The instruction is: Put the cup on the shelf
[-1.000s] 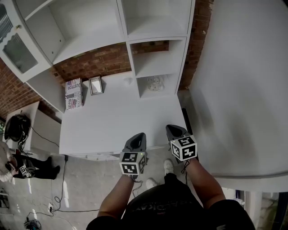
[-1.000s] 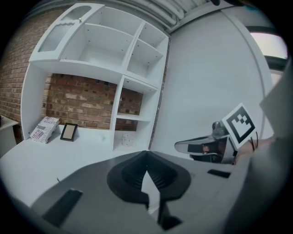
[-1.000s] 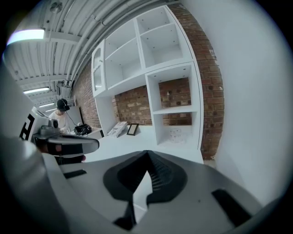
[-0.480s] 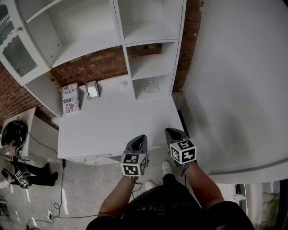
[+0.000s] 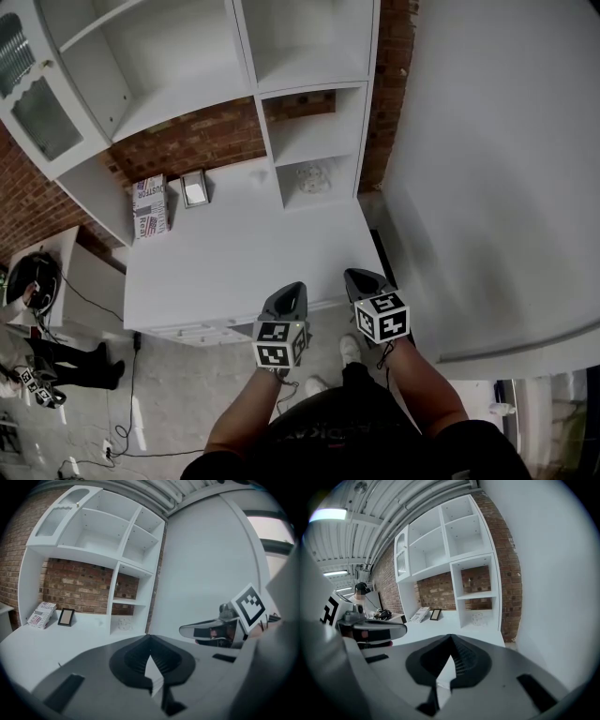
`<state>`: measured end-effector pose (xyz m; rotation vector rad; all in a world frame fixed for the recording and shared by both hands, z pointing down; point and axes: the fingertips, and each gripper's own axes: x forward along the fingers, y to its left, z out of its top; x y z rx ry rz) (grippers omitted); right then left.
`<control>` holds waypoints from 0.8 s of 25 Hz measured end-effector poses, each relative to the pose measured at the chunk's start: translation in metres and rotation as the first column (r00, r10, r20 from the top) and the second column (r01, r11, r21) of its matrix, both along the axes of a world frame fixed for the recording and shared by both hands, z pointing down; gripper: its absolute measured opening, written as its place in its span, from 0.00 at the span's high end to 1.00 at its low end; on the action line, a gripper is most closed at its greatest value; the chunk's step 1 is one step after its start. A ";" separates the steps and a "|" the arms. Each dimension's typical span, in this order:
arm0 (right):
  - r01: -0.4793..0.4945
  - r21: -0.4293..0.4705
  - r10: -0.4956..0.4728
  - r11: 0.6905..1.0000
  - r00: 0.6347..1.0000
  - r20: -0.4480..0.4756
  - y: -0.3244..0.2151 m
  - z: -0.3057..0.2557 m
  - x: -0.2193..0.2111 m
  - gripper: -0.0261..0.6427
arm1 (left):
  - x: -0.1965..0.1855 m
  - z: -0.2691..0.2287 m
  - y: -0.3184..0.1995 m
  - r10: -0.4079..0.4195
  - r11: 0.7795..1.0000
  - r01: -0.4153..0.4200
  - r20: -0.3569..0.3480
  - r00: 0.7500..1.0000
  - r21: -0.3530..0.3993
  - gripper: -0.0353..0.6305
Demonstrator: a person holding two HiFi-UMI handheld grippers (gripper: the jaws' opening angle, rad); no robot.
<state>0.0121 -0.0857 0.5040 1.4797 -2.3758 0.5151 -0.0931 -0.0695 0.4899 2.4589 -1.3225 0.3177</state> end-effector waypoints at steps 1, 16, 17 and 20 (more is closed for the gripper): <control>0.000 0.000 0.000 1.000 1.000 0.000 0.002 -0.001 0.000 0.96 | 0.000 -0.001 0.002 0.000 1.000 0.000 0.001 1.000 0.000 0.94; -0.005 0.006 0.005 1.000 1.000 -0.003 0.017 -0.003 0.012 0.96 | 0.011 -0.002 0.017 0.012 1.000 -0.012 -0.002 1.000 0.006 0.94; -0.006 0.005 0.006 1.000 1.000 -0.003 0.018 -0.003 0.012 0.96 | 0.011 -0.002 0.018 0.013 1.000 -0.013 -0.002 1.000 0.006 0.94; -0.011 0.003 0.011 1.000 1.000 -0.001 0.020 -0.002 0.011 0.96 | 0.011 0.000 0.020 0.017 1.000 -0.017 -0.001 1.000 0.003 0.94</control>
